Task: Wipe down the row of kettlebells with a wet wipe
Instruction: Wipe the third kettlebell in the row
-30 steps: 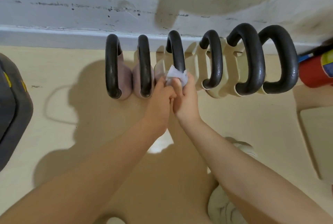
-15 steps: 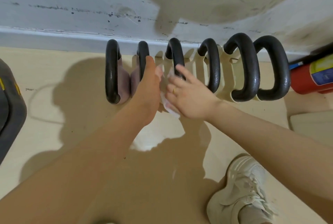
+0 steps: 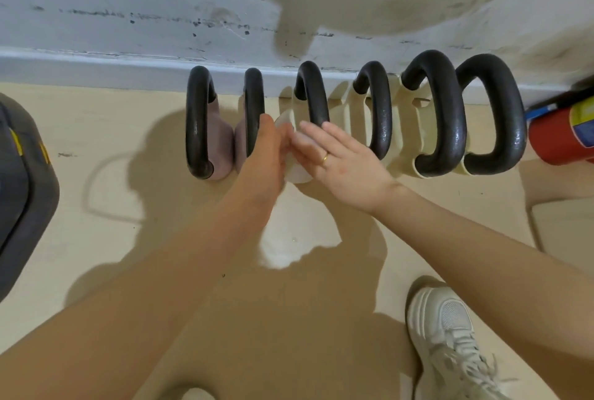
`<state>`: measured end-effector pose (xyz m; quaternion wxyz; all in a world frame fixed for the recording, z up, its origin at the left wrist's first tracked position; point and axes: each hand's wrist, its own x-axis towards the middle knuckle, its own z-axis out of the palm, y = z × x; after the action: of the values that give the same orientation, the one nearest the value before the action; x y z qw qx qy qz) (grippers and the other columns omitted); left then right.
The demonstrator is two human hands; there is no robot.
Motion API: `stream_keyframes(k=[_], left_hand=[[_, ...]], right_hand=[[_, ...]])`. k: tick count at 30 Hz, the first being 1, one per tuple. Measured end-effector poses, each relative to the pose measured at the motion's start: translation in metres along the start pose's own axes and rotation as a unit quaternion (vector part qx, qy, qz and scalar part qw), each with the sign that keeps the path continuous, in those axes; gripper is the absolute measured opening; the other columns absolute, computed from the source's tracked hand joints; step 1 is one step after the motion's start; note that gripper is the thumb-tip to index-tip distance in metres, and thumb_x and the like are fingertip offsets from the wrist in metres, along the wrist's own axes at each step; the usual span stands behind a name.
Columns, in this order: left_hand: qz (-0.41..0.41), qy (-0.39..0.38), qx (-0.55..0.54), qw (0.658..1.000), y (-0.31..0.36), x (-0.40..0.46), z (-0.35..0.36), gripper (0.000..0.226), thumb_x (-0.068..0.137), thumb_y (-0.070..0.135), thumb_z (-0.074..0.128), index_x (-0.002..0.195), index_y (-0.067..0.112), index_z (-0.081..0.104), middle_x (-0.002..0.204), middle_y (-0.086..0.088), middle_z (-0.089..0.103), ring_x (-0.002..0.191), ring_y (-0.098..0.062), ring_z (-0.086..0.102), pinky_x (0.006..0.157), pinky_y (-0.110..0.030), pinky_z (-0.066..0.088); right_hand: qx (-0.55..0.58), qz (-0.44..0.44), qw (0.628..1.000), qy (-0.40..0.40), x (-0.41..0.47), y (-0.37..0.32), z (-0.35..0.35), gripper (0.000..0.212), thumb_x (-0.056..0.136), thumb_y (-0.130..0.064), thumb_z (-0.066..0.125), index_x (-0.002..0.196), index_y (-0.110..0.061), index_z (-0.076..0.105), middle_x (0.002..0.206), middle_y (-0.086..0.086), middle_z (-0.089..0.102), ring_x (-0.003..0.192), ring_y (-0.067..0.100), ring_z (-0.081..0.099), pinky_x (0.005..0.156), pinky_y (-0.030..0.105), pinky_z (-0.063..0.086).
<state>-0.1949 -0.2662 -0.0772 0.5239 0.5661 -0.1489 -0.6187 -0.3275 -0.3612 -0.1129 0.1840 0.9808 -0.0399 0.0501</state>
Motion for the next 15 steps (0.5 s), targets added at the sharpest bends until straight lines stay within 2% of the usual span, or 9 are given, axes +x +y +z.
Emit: stream_keyframes(k=[2, 3, 5, 6, 7, 9, 12, 13, 15], left_hand=[[0.014, 0.008, -0.008, 1.0, 0.003, -0.002, 0.004, 0.056, 0.097, 0.051, 0.01, 0.13, 0.025, 0.046, 0.116, 0.019, 0.055, 0.105, 0.009, 0.054, 0.079, -0.009, 0.042], [0.017, 0.012, -0.004, 1.0, 0.003, -0.002, 0.006, 0.054, 0.097, 0.05, 0.01, 0.123, 0.026, 0.051, 0.106, 0.02, 0.059, 0.093, 0.01, 0.059, 0.073, -0.008, 0.045], [0.007, 0.015, 0.004, 1.0, 0.003, 0.001, 0.011, 0.054, 0.096, 0.053, 0.011, 0.109, 0.03, 0.058, 0.088, 0.021, 0.065, 0.081, 0.01, 0.06, 0.073, -0.012, 0.044], [0.006, 0.025, 0.023, 0.999, 0.003, 0.0, 0.014, 0.053, 0.095, 0.055, 0.012, 0.101, 0.035, 0.061, 0.084, 0.02, 0.068, 0.082, 0.009, 0.059, 0.077, -0.015, 0.042], [0.01, 0.038, 0.043, 0.998, 0.002, -0.001, 0.018, 0.05, 0.094, 0.057, 0.016, 0.094, 0.038, 0.062, 0.087, 0.017, 0.071, 0.088, 0.006, 0.059, 0.081, -0.017, 0.04], [0.002, 0.05, 0.043, 0.998, 0.001, -0.002, 0.026, 0.047, 0.091, 0.061, 0.026, 0.092, 0.032, 0.063, 0.107, 0.002, 0.069, 0.103, -0.004, 0.059, 0.085, -0.02, 0.041], [-0.017, 0.075, 0.066, 0.995, 0.001, -0.004, 0.031, 0.057, 0.09, 0.061, 0.032, 0.114, 0.019, 0.06, 0.114, 0.0, 0.062, 0.11, -0.01, 0.057, 0.082, -0.013, 0.043], [-0.011, 0.074, 0.083, 0.994, 0.003, -0.004, 0.03, 0.061, 0.092, 0.059, 0.027, 0.123, 0.016, 0.055, 0.116, 0.002, 0.058, 0.113, -0.012, 0.054, 0.088, -0.013, 0.043], [0.009, 0.044, 0.115, 0.992, 0.004, -0.003, 0.028, 0.074, 0.091, 0.063, 0.017, 0.138, 0.012, 0.041, 0.13, 0.0, 0.047, 0.126, -0.019, 0.044, 0.108, -0.029, 0.033]], right_hand=[[0.171, 0.146, 0.974, 0.012, 0.0, -0.007, 0.004, 0.059, 0.088, -0.001, 0.047, 0.144, -0.01, 0.027, 0.153, 0.013, 0.027, 0.14, 0.029, 0.025, 0.115, 0.038, 0.025], [0.293, 0.214, 0.932, 0.01, 0.002, -0.018, 0.001, 0.066, 0.089, -0.001, 0.049, 0.147, -0.012, 0.018, 0.155, 0.015, 0.019, 0.139, 0.03, 0.028, 0.109, 0.039, 0.035], [0.543, 0.365, 0.754, 0.058, 0.016, -0.039, -0.012, 0.061, 0.096, -0.013, 0.043, 0.148, -0.026, 0.013, 0.146, 0.009, 0.035, 0.121, 0.017, 0.048, 0.097, 0.033, 0.042], [0.6, 0.422, 0.675, 0.078, 0.022, -0.046, -0.014, 0.052, 0.099, -0.018, 0.04, 0.145, -0.031, 0.021, 0.128, -0.002, 0.049, 0.106, 0.005, 0.051, 0.094, 0.027, 0.041], [0.608, 0.463, 0.639, 0.086, 0.024, -0.051, -0.012, 0.043, 0.099, -0.016, 0.038, 0.139, -0.029, 0.03, 0.109, -0.008, 0.052, 0.095, -0.002, 0.049, 0.091, 0.024, 0.041], [0.595, 0.493, 0.629, 0.088, 0.023, -0.06, -0.007, 0.027, 0.095, -0.004, 0.039, 0.118, -0.017, 0.042, 0.092, -0.007, 0.052, 0.085, -0.005, 0.05, 0.084, 0.022, 0.043], [0.565, 0.517, 0.641, 0.055, 0.023, -0.064, -0.008, 0.021, 0.092, -0.017, 0.045, 0.096, -0.037, 0.042, 0.092, -0.005, 0.053, 0.085, 0.008, 0.053, 0.08, 0.029, 0.046], [0.552, 0.534, 0.639, 0.047, 0.025, -0.063, -0.006, 0.025, 0.093, -0.018, 0.044, 0.089, -0.042, 0.039, 0.087, -0.007, 0.052, 0.079, 0.007, 0.051, 0.075, 0.03, 0.045], [0.514, 0.533, 0.665, 0.091, 0.031, -0.058, -0.01, 0.018, 0.093, -0.016, 0.04, 0.081, -0.029, 0.044, 0.073, -0.008, 0.047, 0.065, 0.006, 0.045, 0.065, 0.03, 0.04]])
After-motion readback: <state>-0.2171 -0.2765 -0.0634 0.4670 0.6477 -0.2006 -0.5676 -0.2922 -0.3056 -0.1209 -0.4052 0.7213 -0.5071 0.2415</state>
